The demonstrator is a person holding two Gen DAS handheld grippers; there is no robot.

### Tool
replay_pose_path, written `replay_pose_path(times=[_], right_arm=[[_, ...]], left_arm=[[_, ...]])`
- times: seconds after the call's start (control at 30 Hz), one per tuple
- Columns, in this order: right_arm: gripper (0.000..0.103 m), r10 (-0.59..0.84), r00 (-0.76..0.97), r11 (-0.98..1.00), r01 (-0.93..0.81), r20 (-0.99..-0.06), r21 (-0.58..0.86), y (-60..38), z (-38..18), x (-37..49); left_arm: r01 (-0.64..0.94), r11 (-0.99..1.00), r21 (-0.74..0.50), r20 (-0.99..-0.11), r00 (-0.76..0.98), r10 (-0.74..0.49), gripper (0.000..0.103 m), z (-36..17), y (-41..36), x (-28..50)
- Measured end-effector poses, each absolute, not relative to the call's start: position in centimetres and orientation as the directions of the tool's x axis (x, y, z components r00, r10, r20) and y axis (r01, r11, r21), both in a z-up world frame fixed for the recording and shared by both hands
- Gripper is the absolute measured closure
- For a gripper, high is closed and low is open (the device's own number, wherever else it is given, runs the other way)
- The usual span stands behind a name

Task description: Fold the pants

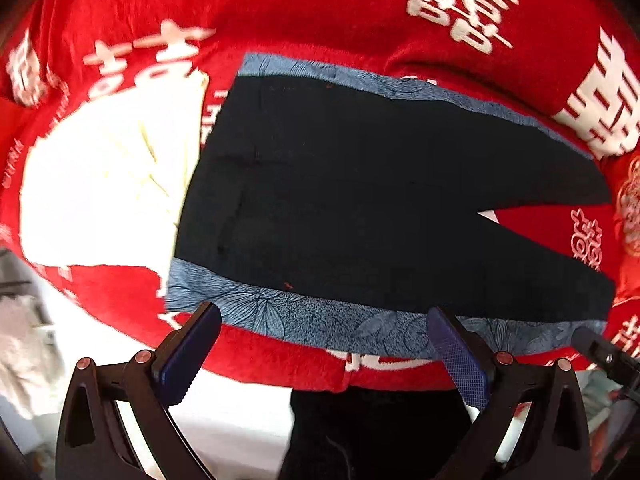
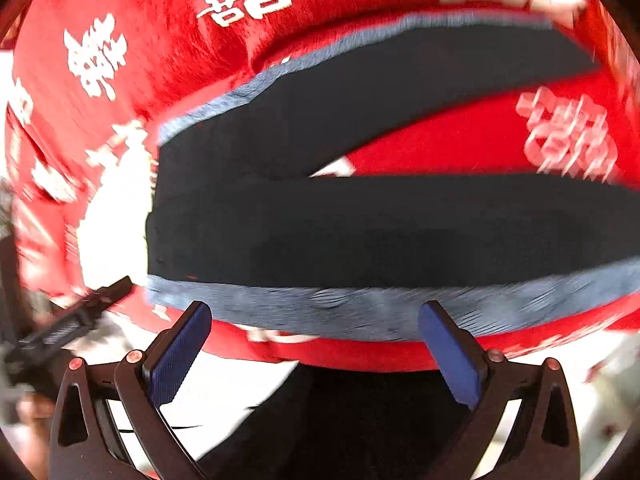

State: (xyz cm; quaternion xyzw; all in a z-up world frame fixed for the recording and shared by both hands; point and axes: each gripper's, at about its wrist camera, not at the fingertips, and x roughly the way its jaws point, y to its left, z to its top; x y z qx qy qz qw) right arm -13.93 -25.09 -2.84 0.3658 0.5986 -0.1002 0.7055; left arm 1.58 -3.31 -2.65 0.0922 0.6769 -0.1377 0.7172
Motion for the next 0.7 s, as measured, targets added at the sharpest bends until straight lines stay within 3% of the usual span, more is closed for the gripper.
replay_pose_path(times=[0.13,0.23,0.3,0.37,0.6,0.7], right_arm=[[0.000,0.395,0.368,0.525,0.662,-0.842,0.535,-25.0,-7.7,-17.1],[0.005,0.442,0.418,0.441,0.669,-0.793,0.598,-24.5,-10.8,-19.0],[0.020,0.483,0.425,0.405,0.667,-0.766,0.625,-24.1,-12.7,-19.8],[0.026,0.535,0.442,0.362,0.650,-0.720,0.668,-23.6,-14.5,-20.8],[0.026,0.606,0.501,0.280,0.593,-0.618,0.755,-22.6,-18.5,-21.4],[0.025,0.606,0.537,0.241,0.579,-0.587,0.779,-22.8,-19.4,-20.7]], left_arm=[[0.272,0.949,-0.157,-0.985,0.024,-0.170,0.001,-6.5,0.3,1.4],[0.226,0.947,-0.228,-0.973,-0.025,-0.229,0.016,-9.5,2.6,0.8],[0.206,0.946,-0.252,-0.968,-0.044,-0.249,0.016,-11.2,3.9,0.5],[0.193,0.942,-0.276,-0.961,-0.043,-0.273,0.016,-12.5,5.0,0.2],[0.029,0.925,-0.378,-0.925,-0.050,-0.377,0.016,-15.7,8.5,0.0],[0.028,0.922,-0.386,-0.922,-0.044,-0.385,0.016,-16.3,8.1,0.3]])
